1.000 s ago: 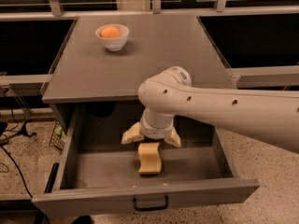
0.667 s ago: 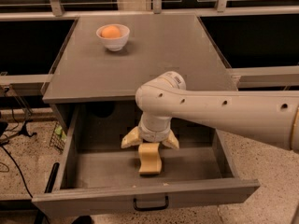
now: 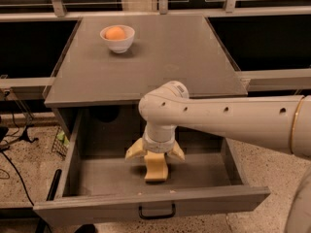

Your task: Pick sponge from top drawer and place on counter

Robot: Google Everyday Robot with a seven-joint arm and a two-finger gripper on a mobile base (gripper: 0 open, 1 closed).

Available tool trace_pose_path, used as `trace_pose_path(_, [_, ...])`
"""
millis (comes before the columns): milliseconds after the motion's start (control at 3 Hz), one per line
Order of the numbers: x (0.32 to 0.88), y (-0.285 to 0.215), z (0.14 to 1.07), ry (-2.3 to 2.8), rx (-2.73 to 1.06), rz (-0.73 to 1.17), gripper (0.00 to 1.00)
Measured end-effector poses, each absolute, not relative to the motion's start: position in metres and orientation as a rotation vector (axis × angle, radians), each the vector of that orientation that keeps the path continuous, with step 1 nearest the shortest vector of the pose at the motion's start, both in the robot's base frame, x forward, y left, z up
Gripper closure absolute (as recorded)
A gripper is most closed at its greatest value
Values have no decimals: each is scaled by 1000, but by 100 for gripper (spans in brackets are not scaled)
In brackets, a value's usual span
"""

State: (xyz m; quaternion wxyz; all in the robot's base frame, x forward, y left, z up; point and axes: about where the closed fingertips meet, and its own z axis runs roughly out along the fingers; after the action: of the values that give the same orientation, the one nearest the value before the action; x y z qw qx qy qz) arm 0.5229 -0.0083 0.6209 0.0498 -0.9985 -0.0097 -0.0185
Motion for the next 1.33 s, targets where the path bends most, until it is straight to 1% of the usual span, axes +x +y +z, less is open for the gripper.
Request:
trace_pose_path(333, [512,-2,599,-55,-3041,-10,0])
trace_pose_path(667, [514,1,594,-68,-3046,-20,0])
trace_pose_path(1000, [528,-6,590,-63,-3043,-91,4])
trace_pose_path(1333, [532,-10,588,-56,-3048,-120,27])
